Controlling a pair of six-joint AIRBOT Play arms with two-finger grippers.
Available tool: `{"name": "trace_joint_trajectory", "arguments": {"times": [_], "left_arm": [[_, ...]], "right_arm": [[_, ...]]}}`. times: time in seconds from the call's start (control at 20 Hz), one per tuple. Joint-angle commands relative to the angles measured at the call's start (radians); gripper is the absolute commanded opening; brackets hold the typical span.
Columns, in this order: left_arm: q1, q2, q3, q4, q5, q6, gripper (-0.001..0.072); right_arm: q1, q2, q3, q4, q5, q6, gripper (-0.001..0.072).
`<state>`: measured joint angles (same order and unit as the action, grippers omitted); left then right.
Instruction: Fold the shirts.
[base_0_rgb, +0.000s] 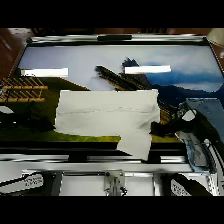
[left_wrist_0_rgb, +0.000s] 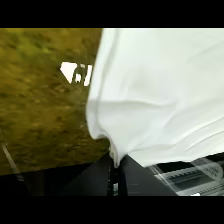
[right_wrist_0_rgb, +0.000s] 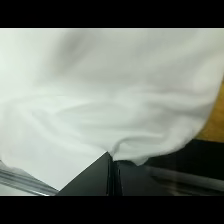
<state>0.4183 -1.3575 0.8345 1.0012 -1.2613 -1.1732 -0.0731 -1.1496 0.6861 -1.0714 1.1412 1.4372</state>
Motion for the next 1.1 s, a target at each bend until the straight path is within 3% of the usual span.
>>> {"name": "trace_joint_trajectory", "arguments": {"times": [0.0, 0.2, 0.4, 0.65, 0.85, 0.9, 0.95, 1.0, 1.05], "left_arm": [[0.007, -0.003, 0.162, 0.008, -0.018, -0.053, 0.0041], [-0.071, -0.073, 0.358, -0.011, 0.036, -0.089, 0.0042], [-0.115, -0.223, 0.562, -0.016, 0.124, -0.188, 0.0042], [-0.137, -0.417, 0.685, -0.179, 0.138, -0.219, 0.0043], [-0.150, -0.485, 0.691, -0.198, 0.150, -0.220, 0.0046], [-0.152, -0.500, 0.691, -0.198, 0.136, -0.220, 0.0132], [-0.155, -0.510, 0.691, -0.198, 0.115, -0.220, 0.0309], [-0.156, -0.512, 0.691, -0.198, 0.087, -0.219, 0.0486], [-0.153, -0.509, 0.692, -0.198, 0.060, -0.215, 0.0604]], "right_arm": [[0.006, -0.003, 0.175, -0.126, -0.010, 0.082, 0.0062], [0.008, -0.225, 0.458, -0.058, -0.023, 0.087, 0.0062], [0.008, -0.448, 0.725, -0.061, -0.027, 0.134, 0.0062], [0.008, -0.608, 0.816, -0.034, -0.096, 0.133, 0.0063], [0.008, -0.626, 0.816, -0.039, -0.209, 0.133, 0.0064], [0.008, -0.634, 0.816, -0.037, -0.197, 0.130, 0.0086], [0.008, -0.637, 0.816, -0.033, -0.181, 0.119, 0.0214], [0.008, -0.632, 0.816, -0.029, -0.161, 0.085, 0.0425], [0.004, -0.618, 0.816, -0.026, -0.124, 0.024, 0.0509]]}}
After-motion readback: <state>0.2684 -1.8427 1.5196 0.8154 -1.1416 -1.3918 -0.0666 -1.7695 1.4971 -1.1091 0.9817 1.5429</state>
